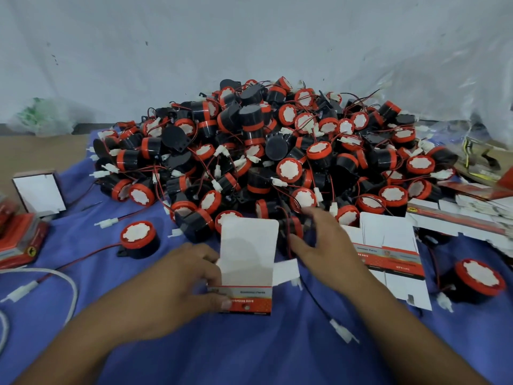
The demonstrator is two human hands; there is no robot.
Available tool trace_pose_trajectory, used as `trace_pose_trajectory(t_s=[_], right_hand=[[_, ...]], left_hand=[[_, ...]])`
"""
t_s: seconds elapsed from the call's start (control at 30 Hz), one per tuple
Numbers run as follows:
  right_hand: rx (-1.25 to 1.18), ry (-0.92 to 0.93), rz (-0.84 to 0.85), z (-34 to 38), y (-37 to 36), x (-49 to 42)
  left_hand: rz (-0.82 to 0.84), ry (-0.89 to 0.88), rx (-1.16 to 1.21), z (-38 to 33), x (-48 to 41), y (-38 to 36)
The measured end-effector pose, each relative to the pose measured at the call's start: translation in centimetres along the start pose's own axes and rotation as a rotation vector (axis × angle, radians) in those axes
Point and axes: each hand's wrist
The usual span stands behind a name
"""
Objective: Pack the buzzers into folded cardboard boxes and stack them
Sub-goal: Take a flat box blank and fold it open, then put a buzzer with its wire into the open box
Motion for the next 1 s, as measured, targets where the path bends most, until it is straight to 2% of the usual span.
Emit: trace_pose_trajectory(t_s=[0.17, 0.23, 0.33, 0.4, 0.53, 0.67, 0.73, 0.83, 0.9, 1.0], right_hand=[[-0.081, 0.123, 0.185, 0.0, 0.0, -0.3], [-0.048, 0.139, 0.204, 0.2, 0.1, -0.3], [0.036, 0.147, 0.074, 0.1, 0.4, -0.4], [0.061, 0.19, 0.051, -0.1, 0.7, -0.5], [0.05, 0.24, 0.27, -0.4, -0.1, 0.2], [0.017, 0.281, 0.136, -0.5, 0.1, -0.3], [-0.033, 0.213, 0.07, -0.4, 1.1, -0.4], [-0.243, -0.002, -0.022, -0.1, 2.6, -0.9], [-0.561, -0.15, -0.031, 0.3, 3.5, -1.3], [-1.091, -0.39, 0.161, 0.7, 4.7, -1.6]], left_hand=[[-0.244, -0.081, -0.017, 1.4, 0.6, 2.2], [-0.245, -0.119, 0.01, 1.5, 0.6, 1.8], [-0.197, -0.146, 0.012, 1.5, 0.0, -0.2], [-0.178, -0.148, -0.014, 1.8, -0.3, -1.4], [-0.17, -0.093, -0.024, 2.9, -0.3, -0.7], [-0.381, -0.023, 0.006, 4.1, 0.0, 1.8], [-0.468, -0.008, 0.021, 4.4, 0.2, 2.4], [-0.461, 0.0, 0.013, 4.6, 0.2, 2.2], [-0.405, -0.004, 0.009, 4.5, 0.0, 1.7], [-0.295, -0.04, 0.0, 4.0, -0.4, 0.6]])
Point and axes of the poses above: each hand's wrist, its own x-axis away from the middle knuckle, its own y-axis out of the back of the hand, z = x × y
